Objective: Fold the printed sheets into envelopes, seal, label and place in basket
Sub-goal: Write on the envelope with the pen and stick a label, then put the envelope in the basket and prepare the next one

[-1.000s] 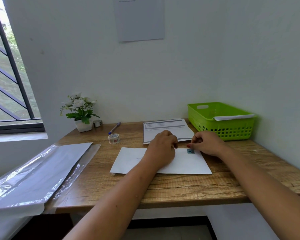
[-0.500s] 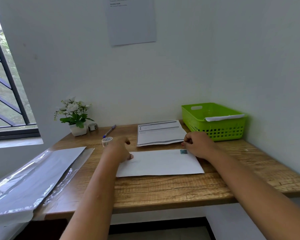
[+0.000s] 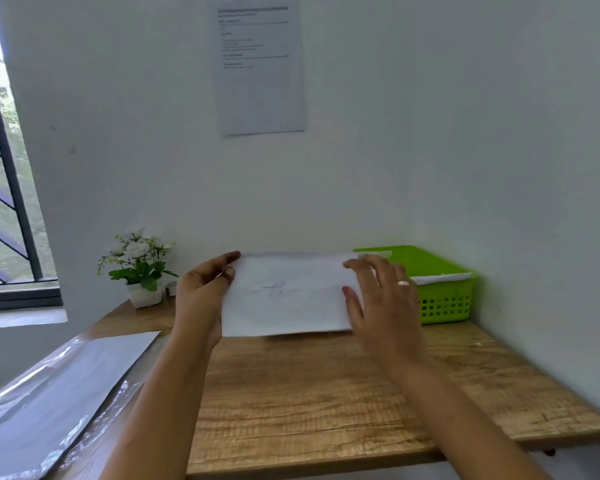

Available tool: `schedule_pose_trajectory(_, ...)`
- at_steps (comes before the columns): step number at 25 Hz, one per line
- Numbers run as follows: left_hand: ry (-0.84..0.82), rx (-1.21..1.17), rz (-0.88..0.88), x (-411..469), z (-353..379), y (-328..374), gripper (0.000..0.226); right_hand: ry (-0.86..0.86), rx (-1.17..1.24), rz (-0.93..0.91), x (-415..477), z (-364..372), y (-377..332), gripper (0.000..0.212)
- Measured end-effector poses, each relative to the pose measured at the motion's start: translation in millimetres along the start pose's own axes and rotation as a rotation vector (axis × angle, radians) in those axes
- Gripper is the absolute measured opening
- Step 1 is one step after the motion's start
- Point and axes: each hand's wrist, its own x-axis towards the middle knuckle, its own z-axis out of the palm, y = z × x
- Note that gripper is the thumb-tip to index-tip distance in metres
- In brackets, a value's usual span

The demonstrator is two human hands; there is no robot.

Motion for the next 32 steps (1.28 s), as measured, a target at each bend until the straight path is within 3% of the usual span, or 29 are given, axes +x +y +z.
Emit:
schedule_pose_trajectory(2, 0.095, -0.198, -0.013, 1, 9, -1, 0.031, -0.012, 0.111, 0.112, -9, -8, -23, 0.026)
schedule_pose_trajectory(3, 0.137, -0.287, -0.042, 1, 17, -2, 0.032, -0.098, 0.253, 0.278, -11, -10, -33, 0.021)
schedule_pose_trajectory(5, 0.223, -0.416, -0.136, 0, 37, -6, 0.034, -0.382, 0.620, 0.695, -4, -11, -48, 0.034)
schedule_pose_trajectory(7, 0.278, -0.462, -0.213, -8, 62, -13, 0.036, -0.612, 1.066, 0.976, 9, -7, -53, 0.039)
schedule_pose_trajectory(10, 0.189, -0.456, -0.247, -25, 97, -27, 0.037, -0.451, 1.342, 1.040, 38, 2, -41, 0.037)
schedule_pose_trajectory(12, 0.075, -0.428, -0.295, -27, 114, -32, 0.035, -0.306, 1.272, 1.078, 59, 2, -13, 0.047)
schedule_pose_trajectory(15, -0.169, -0.309, -0.378, -23, 134, -30, 0.033, -0.264, 1.062, 1.088, 79, -3, 45, 0.056)
schedule_pose_trajectory(19, -0.513, 0.062, -0.495, -27, 160, -34, 0.033, -0.376, 0.790, 1.159, 77, -10, 106, 0.025)
schedule_pose_trajectory(21, -0.609, 0.204, -0.508, -30, 171, -38, 0.036, -0.397, 0.611, 1.189, 71, -7, 128, 0.030)
schedule_pose_trajectory(26, -0.598, 0.274, -0.490, -30, 178, -48, 0.038, -0.542, 0.030, 0.949, 75, -6, 149, 0.035)
schedule_pose_trajectory(32, -0.536, 0.199, -0.488, -24, 143, -42, 0.035, -0.285, -0.185, 0.671, 69, 2, 133, 0.039)
